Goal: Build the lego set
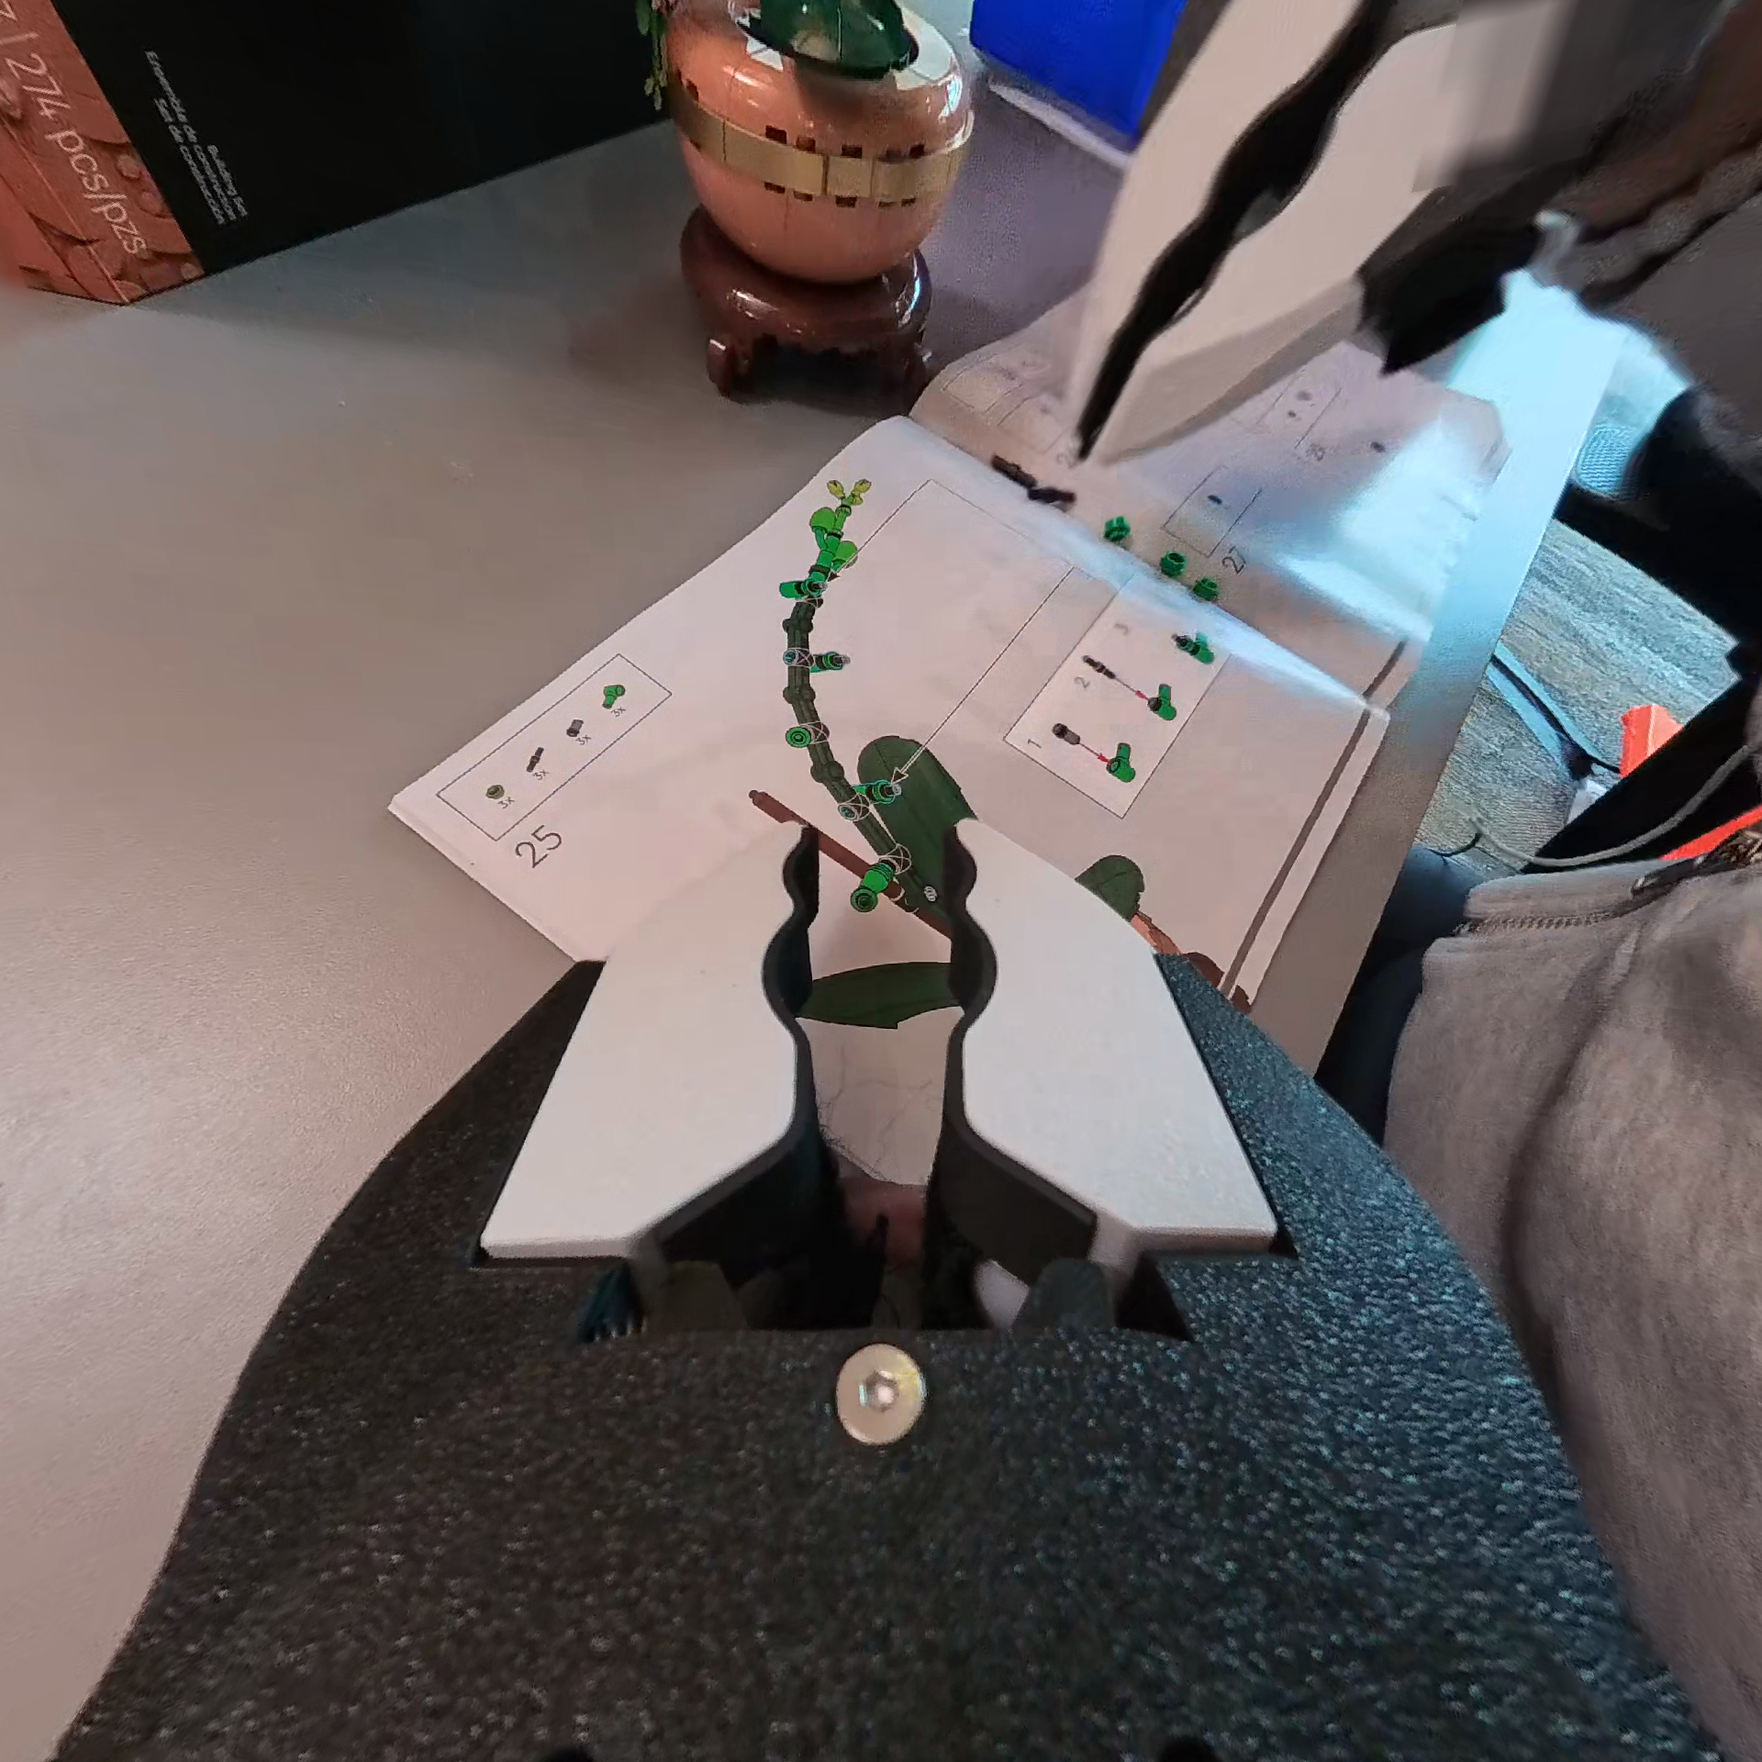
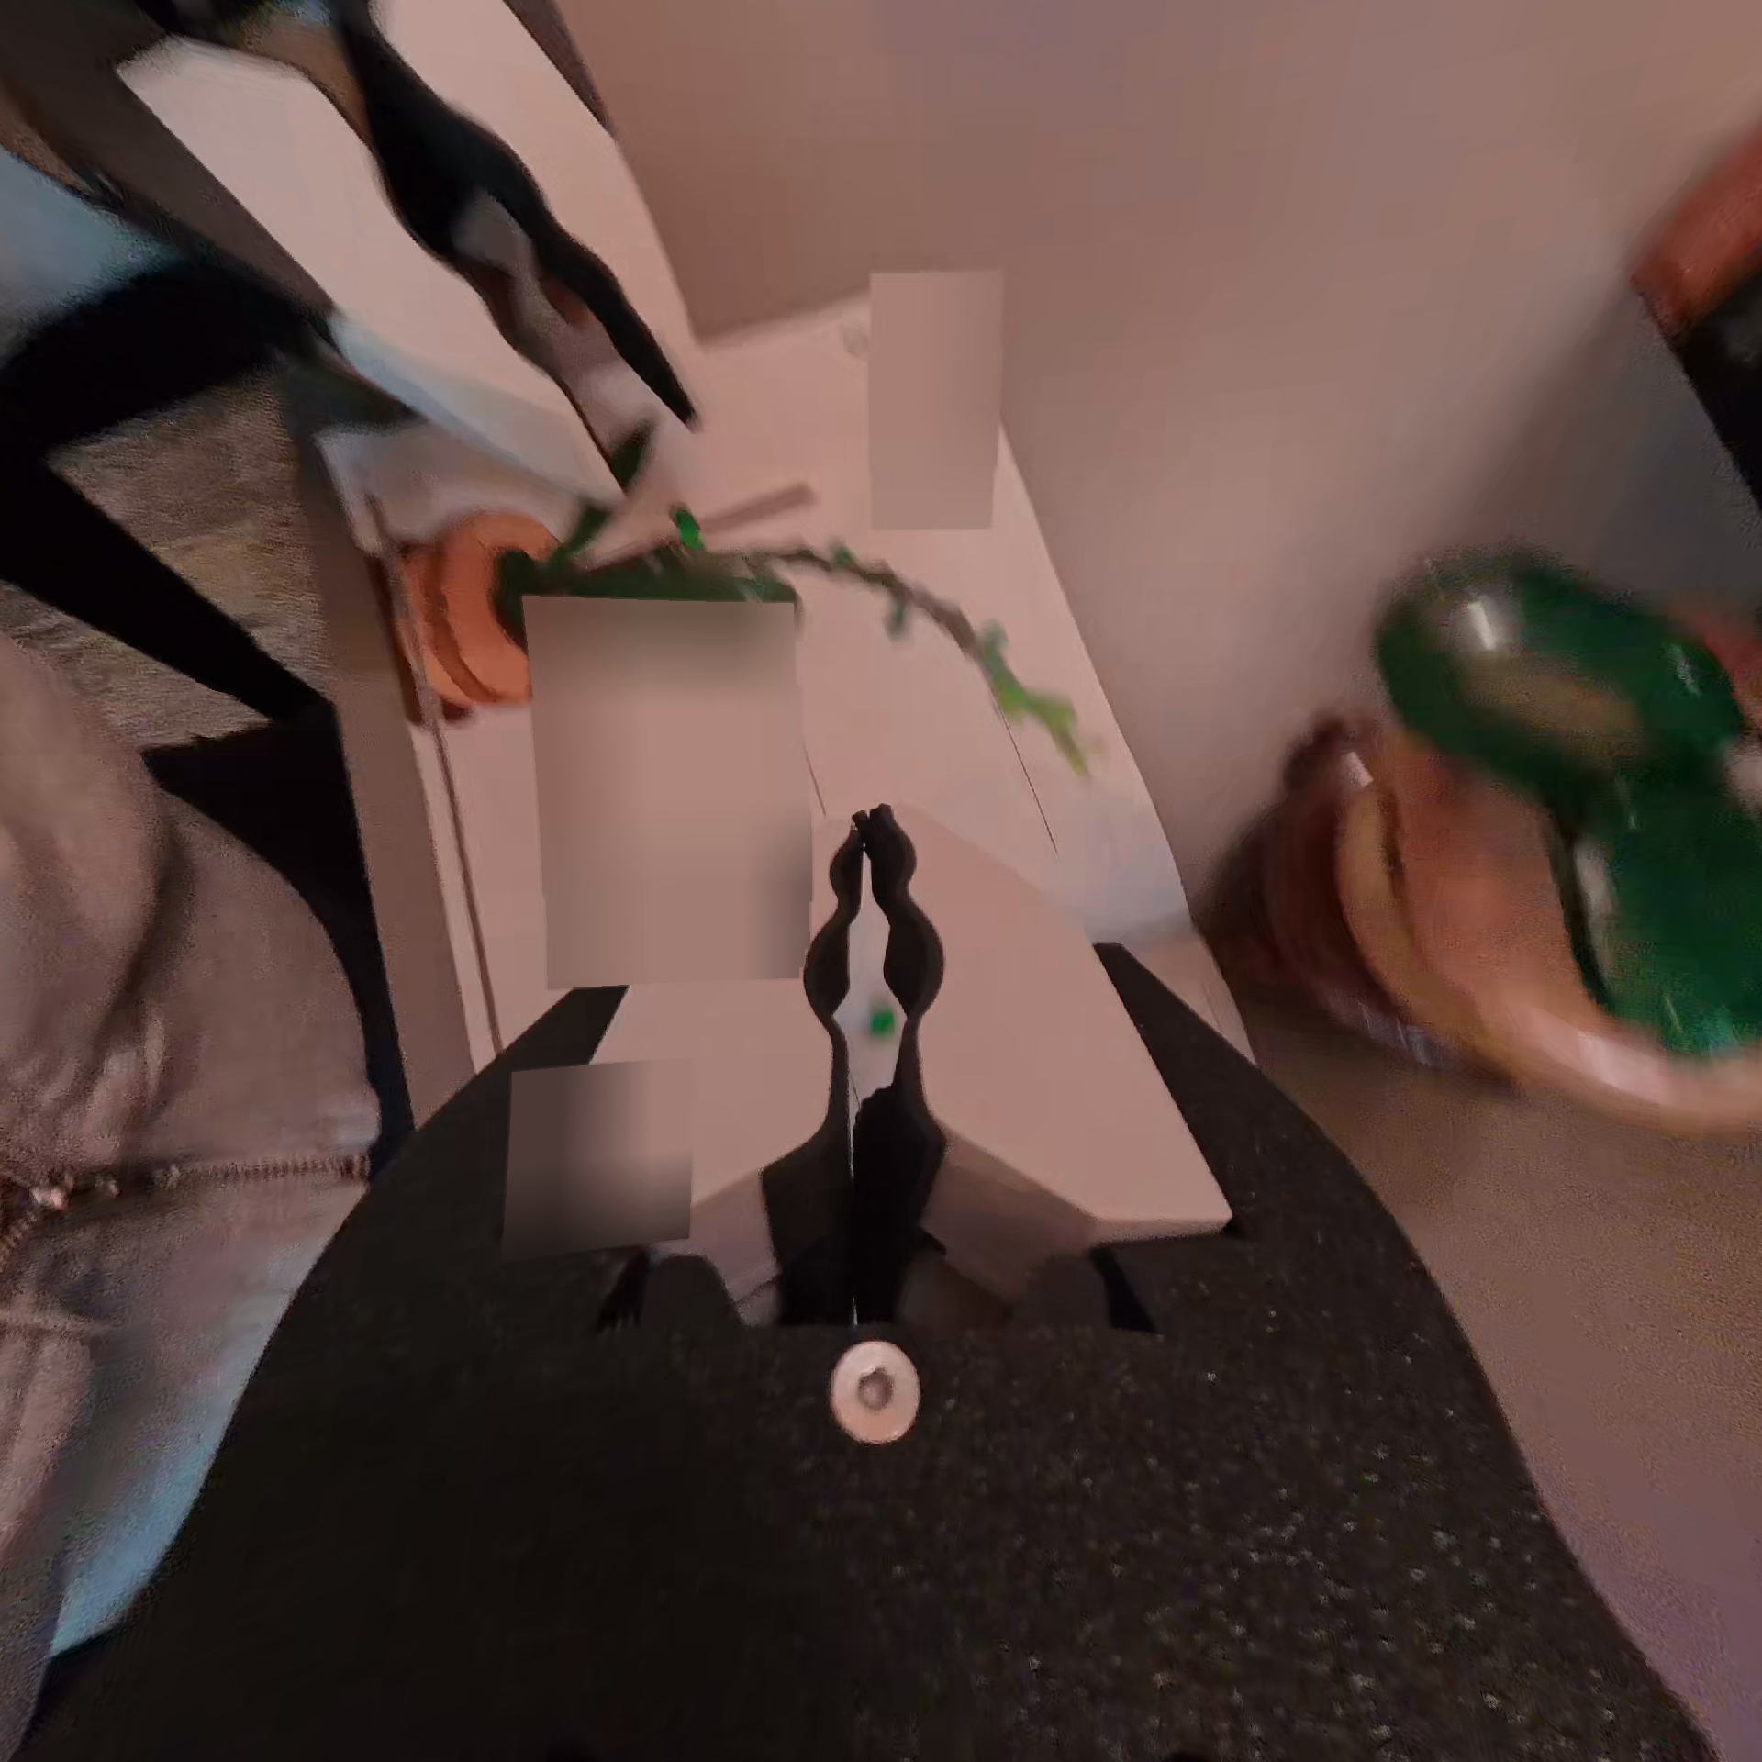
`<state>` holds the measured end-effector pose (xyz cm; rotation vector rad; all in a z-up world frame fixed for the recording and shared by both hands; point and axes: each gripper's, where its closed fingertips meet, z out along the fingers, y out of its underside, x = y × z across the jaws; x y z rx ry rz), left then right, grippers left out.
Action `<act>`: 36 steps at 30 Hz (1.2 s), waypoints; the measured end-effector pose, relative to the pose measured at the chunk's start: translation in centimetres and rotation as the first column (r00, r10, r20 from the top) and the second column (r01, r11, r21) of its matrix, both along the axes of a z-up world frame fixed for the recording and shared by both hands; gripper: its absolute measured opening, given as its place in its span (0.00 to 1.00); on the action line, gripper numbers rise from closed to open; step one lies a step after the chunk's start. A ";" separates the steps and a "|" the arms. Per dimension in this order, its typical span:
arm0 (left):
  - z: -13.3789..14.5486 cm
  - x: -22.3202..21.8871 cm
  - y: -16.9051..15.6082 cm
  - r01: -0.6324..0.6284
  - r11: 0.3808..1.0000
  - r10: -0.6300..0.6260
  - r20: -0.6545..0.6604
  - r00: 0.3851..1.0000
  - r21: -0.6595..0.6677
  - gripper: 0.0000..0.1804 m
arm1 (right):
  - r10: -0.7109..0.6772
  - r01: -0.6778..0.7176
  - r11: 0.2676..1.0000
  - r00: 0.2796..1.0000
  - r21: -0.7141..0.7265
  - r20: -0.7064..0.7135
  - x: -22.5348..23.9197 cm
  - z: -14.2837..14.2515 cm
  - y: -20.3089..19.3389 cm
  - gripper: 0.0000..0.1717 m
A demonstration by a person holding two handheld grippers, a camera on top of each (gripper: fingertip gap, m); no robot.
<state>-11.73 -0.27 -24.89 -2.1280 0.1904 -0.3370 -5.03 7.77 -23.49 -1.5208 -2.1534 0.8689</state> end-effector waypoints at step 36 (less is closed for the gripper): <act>6.7 -2.7 0.9 -0.128 0.873 0.176 -0.059 0.983 0.470 0.31 | -0.168 -0.031 0.975 0.549 -0.221 -0.819 1.1 10.6 1.8 0.78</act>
